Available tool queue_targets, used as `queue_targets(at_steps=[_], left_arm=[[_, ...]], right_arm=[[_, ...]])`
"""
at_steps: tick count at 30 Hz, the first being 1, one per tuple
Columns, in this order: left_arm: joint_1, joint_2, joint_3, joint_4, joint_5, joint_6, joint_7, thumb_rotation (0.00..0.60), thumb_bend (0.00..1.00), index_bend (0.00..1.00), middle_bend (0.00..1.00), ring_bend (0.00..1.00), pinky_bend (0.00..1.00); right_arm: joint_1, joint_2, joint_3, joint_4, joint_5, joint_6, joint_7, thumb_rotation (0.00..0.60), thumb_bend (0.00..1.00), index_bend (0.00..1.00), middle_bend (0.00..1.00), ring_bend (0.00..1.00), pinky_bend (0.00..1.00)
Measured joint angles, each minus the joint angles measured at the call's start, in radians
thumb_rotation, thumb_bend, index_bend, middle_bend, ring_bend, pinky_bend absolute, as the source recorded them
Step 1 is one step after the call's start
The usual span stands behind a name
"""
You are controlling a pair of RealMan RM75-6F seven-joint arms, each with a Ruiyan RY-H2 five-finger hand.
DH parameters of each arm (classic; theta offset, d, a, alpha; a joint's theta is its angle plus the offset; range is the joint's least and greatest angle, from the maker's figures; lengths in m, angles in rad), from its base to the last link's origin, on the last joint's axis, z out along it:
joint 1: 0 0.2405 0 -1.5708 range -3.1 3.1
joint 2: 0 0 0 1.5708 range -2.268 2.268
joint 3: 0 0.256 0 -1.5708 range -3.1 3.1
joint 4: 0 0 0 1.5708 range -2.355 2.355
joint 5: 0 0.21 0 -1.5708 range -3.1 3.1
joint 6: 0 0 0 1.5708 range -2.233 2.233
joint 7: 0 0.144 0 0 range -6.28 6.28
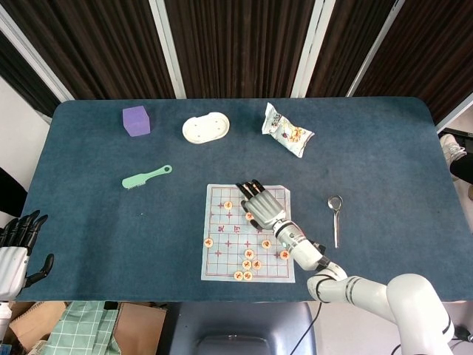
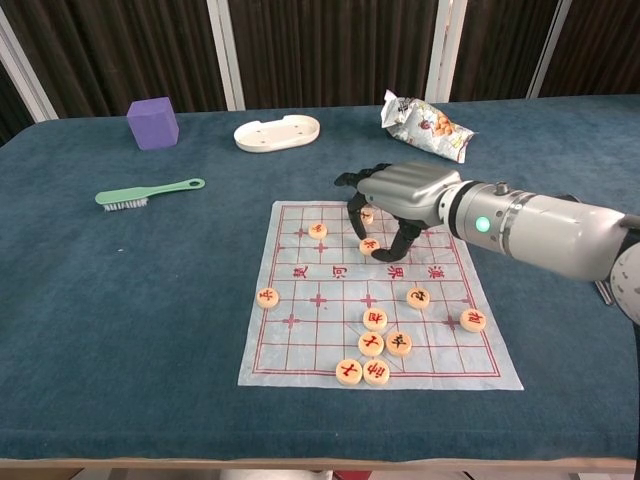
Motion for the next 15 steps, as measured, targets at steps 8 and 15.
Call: queue_targets(at_steps=[8,15], left_arm=[[0.004,0.002,-0.001,-0.001,0.002,0.009,-0.006,0.600,0.42,0.00,0.00,0.00,0.03],[0.003,0.002,-0.002,-0.001,-0.002,0.004,-0.005,0.600,0.42,0.00,0.00,0.00,0.03]], right_arm=[[0.000,0.008,0.005,-0.013,0.012,0.017,0.003,0.600,0.48,0.63,0.04,0.00,0.00],[0.012,0.002,0.026,0.013,0.040,0.013,0.013,0.600,0.48,0.63,0.04,0.00,0.00]])
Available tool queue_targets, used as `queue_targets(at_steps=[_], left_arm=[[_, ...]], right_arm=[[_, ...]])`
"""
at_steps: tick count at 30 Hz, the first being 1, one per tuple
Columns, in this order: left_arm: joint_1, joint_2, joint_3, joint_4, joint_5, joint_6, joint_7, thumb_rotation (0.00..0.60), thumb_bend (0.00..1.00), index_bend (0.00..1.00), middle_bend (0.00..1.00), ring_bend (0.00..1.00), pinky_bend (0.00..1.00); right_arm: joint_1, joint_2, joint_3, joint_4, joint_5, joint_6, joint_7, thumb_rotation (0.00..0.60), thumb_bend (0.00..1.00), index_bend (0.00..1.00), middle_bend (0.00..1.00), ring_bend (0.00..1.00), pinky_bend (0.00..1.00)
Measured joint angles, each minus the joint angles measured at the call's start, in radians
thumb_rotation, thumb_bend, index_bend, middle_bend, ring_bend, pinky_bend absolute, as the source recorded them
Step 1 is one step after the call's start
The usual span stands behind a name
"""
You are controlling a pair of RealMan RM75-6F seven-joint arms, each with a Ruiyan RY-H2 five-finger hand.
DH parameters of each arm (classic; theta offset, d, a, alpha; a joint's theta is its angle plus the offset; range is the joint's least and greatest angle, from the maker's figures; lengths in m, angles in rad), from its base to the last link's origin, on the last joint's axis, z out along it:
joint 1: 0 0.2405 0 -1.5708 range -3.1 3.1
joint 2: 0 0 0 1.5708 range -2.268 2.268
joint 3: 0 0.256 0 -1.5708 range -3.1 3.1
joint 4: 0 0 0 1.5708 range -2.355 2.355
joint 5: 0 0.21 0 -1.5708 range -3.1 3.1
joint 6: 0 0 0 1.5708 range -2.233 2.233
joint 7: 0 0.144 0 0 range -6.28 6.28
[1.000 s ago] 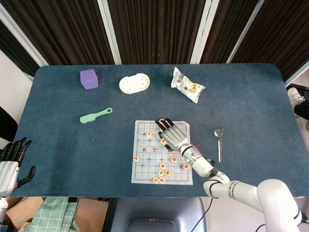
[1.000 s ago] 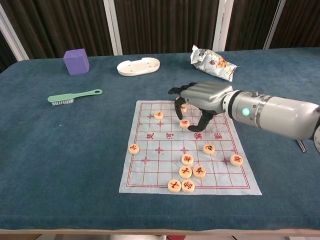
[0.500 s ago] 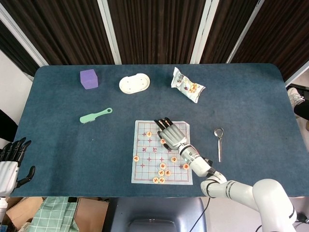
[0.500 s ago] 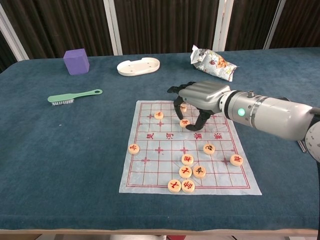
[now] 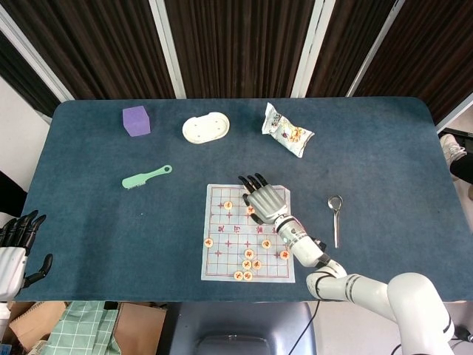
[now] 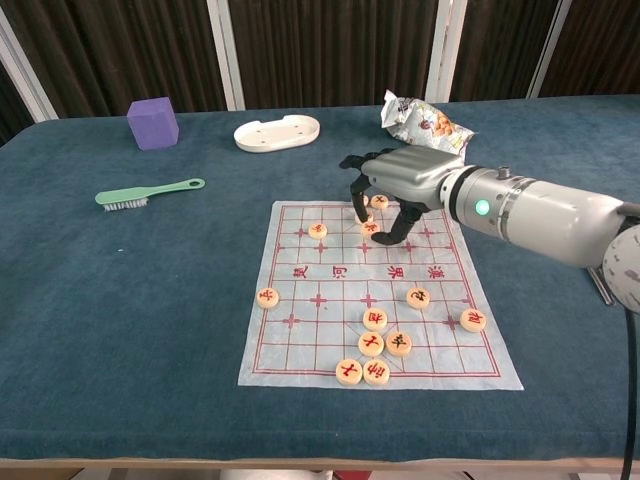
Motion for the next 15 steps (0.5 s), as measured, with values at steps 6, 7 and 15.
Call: queue_targets(at_steps=[6,7,15], left_arm=[[0.001,0.001,-0.001,-0.002,-0.003,0.001,0.000,0.600,0.42,0.00,0.00,0.00,0.03],[0.001,0.001,-0.001,-0.002,-0.004,0.000,0.000,0.600,0.42,0.00,0.00,0.00,0.03],[0.001,0.002,-0.002,-0.002,-0.005,-0.001,-0.001,0.600,0.42,0.00,0.00,0.00,0.03]], right_arm=[[0.017,-0.024,0.008,0.046,0.025,-0.012,-0.015,0.600,0.48,0.63,0.04,0.00,0.00],[0.019,-0.027,0.008,0.050,0.026,-0.013,-0.017,0.600,0.48,0.63,0.04,0.00,0.00],[0.025,-0.038,0.000,0.067,0.028,-0.016,-0.015,0.600,0.48,0.53,0.04,0.00,0.00]])
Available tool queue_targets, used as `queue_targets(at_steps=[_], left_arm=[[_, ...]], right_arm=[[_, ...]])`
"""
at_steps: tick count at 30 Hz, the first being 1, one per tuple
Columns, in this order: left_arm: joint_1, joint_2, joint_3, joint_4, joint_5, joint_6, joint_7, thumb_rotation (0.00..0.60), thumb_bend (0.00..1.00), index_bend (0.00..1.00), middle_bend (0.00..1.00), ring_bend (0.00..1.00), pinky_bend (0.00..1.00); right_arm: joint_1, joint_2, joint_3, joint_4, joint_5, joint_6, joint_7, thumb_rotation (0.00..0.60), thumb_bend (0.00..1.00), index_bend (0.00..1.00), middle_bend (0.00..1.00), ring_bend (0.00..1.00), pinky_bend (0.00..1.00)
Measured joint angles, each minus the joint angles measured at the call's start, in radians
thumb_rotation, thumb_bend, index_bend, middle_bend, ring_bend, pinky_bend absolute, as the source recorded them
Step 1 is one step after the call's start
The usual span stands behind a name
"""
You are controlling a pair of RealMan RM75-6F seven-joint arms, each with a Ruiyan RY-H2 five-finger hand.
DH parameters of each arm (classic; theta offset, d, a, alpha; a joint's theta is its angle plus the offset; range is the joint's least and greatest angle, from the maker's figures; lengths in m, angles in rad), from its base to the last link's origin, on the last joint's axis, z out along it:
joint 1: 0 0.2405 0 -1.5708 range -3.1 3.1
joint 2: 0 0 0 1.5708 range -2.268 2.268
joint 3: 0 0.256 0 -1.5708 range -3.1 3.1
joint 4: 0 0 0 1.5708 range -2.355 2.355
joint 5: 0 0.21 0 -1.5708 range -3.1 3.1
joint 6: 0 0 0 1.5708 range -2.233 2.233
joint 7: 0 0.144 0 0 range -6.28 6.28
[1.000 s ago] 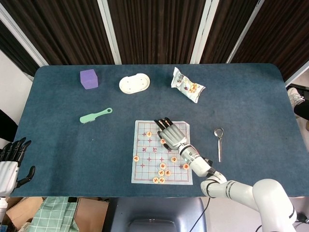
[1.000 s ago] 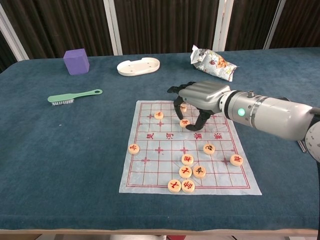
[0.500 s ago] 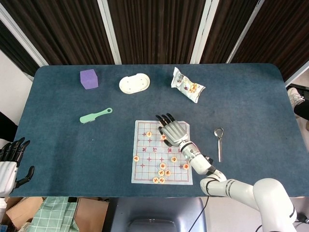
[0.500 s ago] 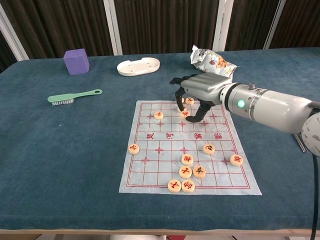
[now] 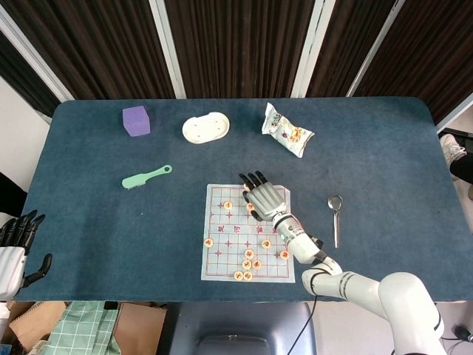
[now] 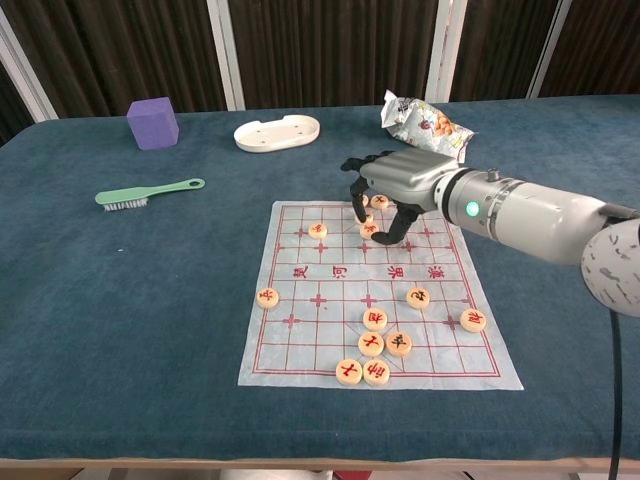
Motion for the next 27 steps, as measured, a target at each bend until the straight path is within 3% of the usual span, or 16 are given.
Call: queue_targets(at_steps=[10,15,20,24,27], left_arm=[[0.006,-0.001,0.001,-0.003,0.007,0.013,0.005,0.600,0.42,0.00,0.00,0.00,0.03],[0.014,0.001,0.004,0.000,0.022,0.034,0.001,0.600,0.42,0.00,0.00,0.00,0.03],[0.012,-0.002,0.005,0.002,0.021,0.028,0.009,0.600,0.42,0.00,0.00,0.00,0.03],[0.008,-0.011,0.006,0.007,0.031,0.027,0.028,0.600,0.42,0.00,0.00,0.00,0.03],[0.003,-0.025,0.009,0.016,0.042,0.024,0.047,0.600,0.43,0.00,0.00,0.00,0.02]], right_arm=[[-0.003,0.009,-0.001,-0.018,-0.004,0.010,0.010,0.600,0.48,0.37,0.04,0.00,0.00],[-0.039,0.071,-0.017,-0.115,-0.042,0.079,0.025,0.600,0.48,0.23,0.02,0.00,0.00],[-0.140,0.212,-0.058,-0.333,-0.076,0.218,0.002,0.600,0.45,0.02,0.00,0.00,0.00],[-0.275,0.374,-0.123,-0.584,-0.077,0.366,-0.058,0.600,0.38,0.00,0.00,0.00,0.00],[-0.423,0.481,-0.196,-0.758,-0.103,0.540,-0.069,0.600,0.37,0.00,0.00,0.00,0.00]])
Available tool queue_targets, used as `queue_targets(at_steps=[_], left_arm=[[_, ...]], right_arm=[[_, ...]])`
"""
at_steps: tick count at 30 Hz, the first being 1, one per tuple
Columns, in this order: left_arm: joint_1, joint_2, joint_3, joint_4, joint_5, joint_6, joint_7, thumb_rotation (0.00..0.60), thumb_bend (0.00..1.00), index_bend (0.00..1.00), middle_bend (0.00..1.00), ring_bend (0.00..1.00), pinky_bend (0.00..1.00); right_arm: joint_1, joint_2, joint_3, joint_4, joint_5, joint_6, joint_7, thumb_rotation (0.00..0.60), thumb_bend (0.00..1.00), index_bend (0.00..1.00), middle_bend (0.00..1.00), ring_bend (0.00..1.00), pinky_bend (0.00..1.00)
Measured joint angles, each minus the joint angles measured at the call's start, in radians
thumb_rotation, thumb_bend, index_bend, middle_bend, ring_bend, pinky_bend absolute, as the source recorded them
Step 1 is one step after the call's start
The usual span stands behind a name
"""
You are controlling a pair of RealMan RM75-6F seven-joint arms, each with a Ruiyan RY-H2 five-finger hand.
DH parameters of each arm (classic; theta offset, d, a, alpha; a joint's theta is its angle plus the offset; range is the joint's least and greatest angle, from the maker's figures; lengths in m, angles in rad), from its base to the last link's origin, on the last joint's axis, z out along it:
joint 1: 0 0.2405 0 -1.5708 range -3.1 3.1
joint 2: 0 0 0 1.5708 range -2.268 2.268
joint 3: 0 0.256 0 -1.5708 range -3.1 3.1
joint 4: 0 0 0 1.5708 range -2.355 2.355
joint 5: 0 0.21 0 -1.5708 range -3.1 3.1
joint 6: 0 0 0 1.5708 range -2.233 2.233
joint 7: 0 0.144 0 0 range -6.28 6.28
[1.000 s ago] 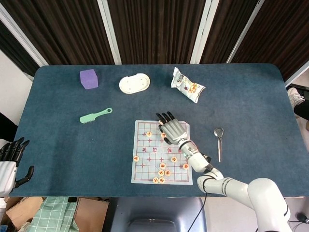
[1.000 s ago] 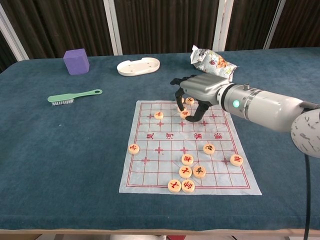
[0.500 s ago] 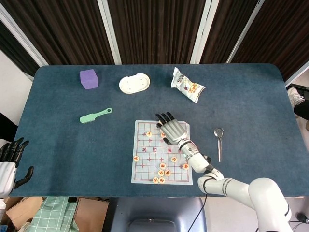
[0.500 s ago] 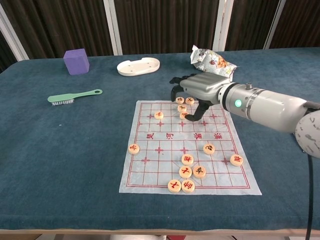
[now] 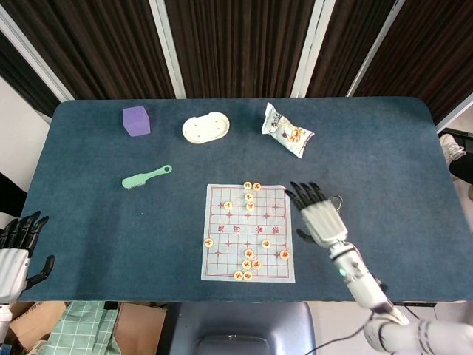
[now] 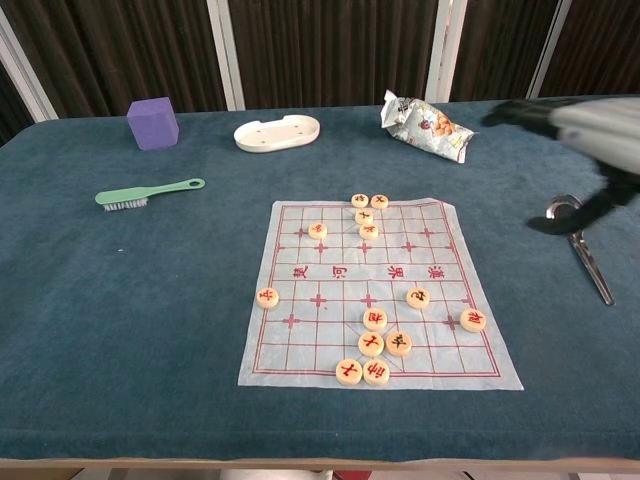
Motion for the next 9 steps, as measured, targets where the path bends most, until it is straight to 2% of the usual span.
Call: queue_targets(at_steps=[2,4,9], left_arm=[[-0.003,-0.009,0.001,0.004,0.003,-0.003,0.014,0.600,0.43,0.00,0.00,0.00,0.02],[-0.006,-0.018,0.002,0.006,0.006,-0.005,0.029,0.600,0.43,0.00,0.00,0.00,0.02],[-0.006,-0.029,0.004,0.001,0.016,0.003,0.053,0.600,0.43,0.00,0.00,0.00,0.02]], right_arm=[[-0.105,0.038,-0.042,-0.068,-0.031,0.126,0.017,0.600,0.37,0.00,0.00,0.00,0.00],[-0.172,0.058,-0.073,-0.087,-0.059,0.209,0.038,0.600,0.36,0.00,0.00,0.00,0.00],[-0.321,0.121,-0.141,0.016,-0.151,0.330,0.142,0.600,0.36,0.00,0.00,0.00,0.00]])
